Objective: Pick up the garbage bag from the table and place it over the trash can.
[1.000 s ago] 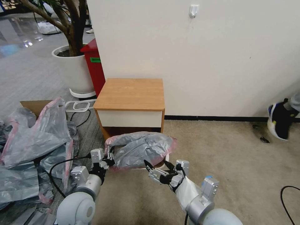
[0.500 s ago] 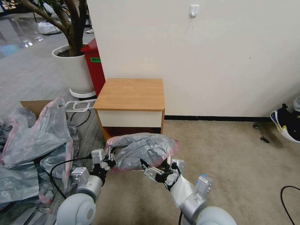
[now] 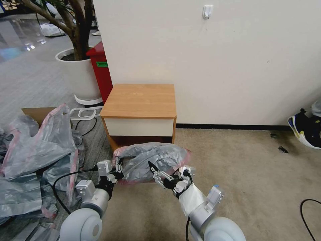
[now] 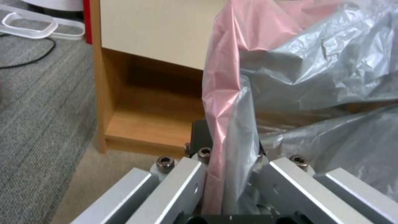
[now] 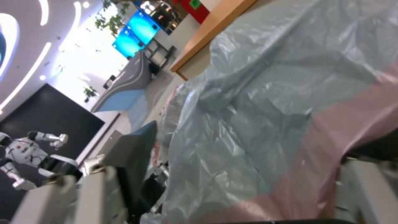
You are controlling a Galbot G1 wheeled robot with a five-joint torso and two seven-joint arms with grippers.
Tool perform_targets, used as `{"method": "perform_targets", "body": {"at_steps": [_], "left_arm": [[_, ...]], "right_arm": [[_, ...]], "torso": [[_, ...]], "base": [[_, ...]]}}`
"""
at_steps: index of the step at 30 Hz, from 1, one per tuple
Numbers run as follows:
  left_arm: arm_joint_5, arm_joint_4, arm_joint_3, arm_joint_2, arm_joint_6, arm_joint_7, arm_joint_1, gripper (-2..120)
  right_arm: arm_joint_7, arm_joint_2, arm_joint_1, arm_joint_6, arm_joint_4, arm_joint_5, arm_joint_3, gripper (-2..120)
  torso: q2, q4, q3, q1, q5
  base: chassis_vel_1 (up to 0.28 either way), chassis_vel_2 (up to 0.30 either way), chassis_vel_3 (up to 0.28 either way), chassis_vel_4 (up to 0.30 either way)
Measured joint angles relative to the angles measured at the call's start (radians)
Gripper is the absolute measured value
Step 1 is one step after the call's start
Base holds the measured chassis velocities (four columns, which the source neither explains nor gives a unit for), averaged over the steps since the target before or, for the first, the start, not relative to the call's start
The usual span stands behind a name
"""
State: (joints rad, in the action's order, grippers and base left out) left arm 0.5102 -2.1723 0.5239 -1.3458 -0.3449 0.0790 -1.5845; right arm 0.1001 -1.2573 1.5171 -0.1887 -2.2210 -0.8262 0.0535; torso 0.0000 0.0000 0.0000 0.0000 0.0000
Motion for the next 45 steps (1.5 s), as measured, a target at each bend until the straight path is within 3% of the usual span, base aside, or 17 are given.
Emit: {"method": "perform_targets", "body": {"at_steps": [12, 19, 32, 42, 45], "left_arm": [[0.015, 0.006, 0.013, -0.001, -0.001, 0.002, 0.011, 0], [0.016, 0.008, 0.013, -0.005, -0.001, 0.003, 0.011, 0], [0.048, 0.005, 0.028, -0.013, -0.017, 0.026, 0.016, 0], [0.165, -0.013, 0.065, -0.015, -0.060, 0.087, 0.035, 0], [0.247, -0.037, 0.074, -0.021, -0.087, 0.113, 0.034, 0]], "right_arm": [[-0.010, 0.000, 0.002, 0.009, 0.004, 0.004, 0.000, 29], [-0.013, -0.003, 0.003, 0.012, 0.005, 0.009, -0.001, 0], [-0.044, 0.002, 0.045, 0.035, -0.018, 0.035, -0.013, 0], [-0.080, 0.025, 0.121, 0.068, -0.035, 0.075, 0.022, 0], [-0.091, 0.028, 0.131, 0.081, -0.028, 0.092, 0.041, 0]], "torso": [[0.000, 0.0000, 0.000, 0.000, 0.0001], [0.000, 0.0000, 0.000, 0.000, 0.0000], [0.000, 0.0000, 0.000, 0.000, -0.0001], [0.000, 0.0000, 0.000, 0.000, 0.0000], [0.000, -0.0001, 0.000, 0.000, 0.0001]], "base": [[0.000, 0.000, 0.000, 0.000], [0.000, 0.000, 0.000, 0.000], [0.000, 0.000, 0.000, 0.000], [0.000, 0.000, 0.000, 0.000], [0.000, 0.000, 0.000, 0.000]]}}
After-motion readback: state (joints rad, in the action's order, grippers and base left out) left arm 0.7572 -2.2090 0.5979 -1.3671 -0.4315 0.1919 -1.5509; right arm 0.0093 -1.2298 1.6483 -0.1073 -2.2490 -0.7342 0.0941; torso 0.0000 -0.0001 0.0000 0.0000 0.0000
